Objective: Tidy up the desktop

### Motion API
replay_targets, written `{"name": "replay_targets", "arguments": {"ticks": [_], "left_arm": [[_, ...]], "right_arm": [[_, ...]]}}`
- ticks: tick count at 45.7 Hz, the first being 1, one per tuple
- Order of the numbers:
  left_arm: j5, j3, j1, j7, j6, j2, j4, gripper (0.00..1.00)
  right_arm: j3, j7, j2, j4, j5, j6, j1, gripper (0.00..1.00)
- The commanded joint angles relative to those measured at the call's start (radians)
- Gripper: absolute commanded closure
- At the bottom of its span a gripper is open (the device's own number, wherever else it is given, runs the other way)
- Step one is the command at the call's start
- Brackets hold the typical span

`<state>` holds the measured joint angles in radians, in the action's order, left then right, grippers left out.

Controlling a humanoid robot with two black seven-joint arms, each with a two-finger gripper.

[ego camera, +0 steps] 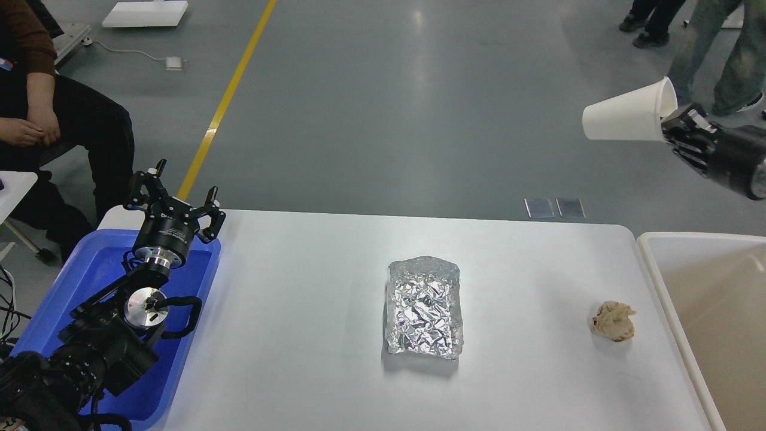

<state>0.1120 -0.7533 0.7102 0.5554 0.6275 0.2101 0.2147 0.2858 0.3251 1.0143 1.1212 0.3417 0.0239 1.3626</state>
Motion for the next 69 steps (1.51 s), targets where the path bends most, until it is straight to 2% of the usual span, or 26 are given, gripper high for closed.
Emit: {"name": "replay_targets", "arguments": {"ticks": [1, 14, 29, 38, 47, 60, 69], "left_arm": [[0.000, 0.000, 0.000, 0.000, -0.002, 0.000, 0.000, 0.00], [0.000, -0.001, 0.000, 0.000, 0.000, 0.000, 0.000, 0.00], [0.000, -0.001, 0.000, 0.000, 0.000, 0.000, 0.000, 0.00], [0.000, -0.001, 0.000, 0.000, 0.000, 0.000, 0.000, 0.00], [0.000, 0.000, 0.000, 0.000, 0.000, 0.000, 0.000, 0.00], [0.000, 0.000, 0.000, 0.000, 0.000, 0.000, 0.000, 0.00], [0.000, 0.000, 0.000, 0.000, 0.000, 0.000, 0.000, 0.00]], "right_arm": [[-0.077, -0.001, 0.049, -0.135, -0.171, 0.001, -0.098, 1.00], [-0.079, -0.006, 0.000, -0.444, -0.335, 0.004, -0.279, 1.00], [-0.077, -0.018, -0.209, -0.846, -0.356, 0.008, -0.505, 1.00], [-0.077, -0.092, -0.315, -1.017, -0.356, 0.008, -0.577, 1.00], [-0.080, -0.136, -0.367, -1.061, -0.359, 0.011, -0.625, 1.00], [-0.112, -0.241, -0.437, -1.063, -0.352, 0.047, -0.695, 1.00], [-0.115, -0.248, -0.483, -1.061, -0.354, 0.053, -0.735, 1.00]]}}
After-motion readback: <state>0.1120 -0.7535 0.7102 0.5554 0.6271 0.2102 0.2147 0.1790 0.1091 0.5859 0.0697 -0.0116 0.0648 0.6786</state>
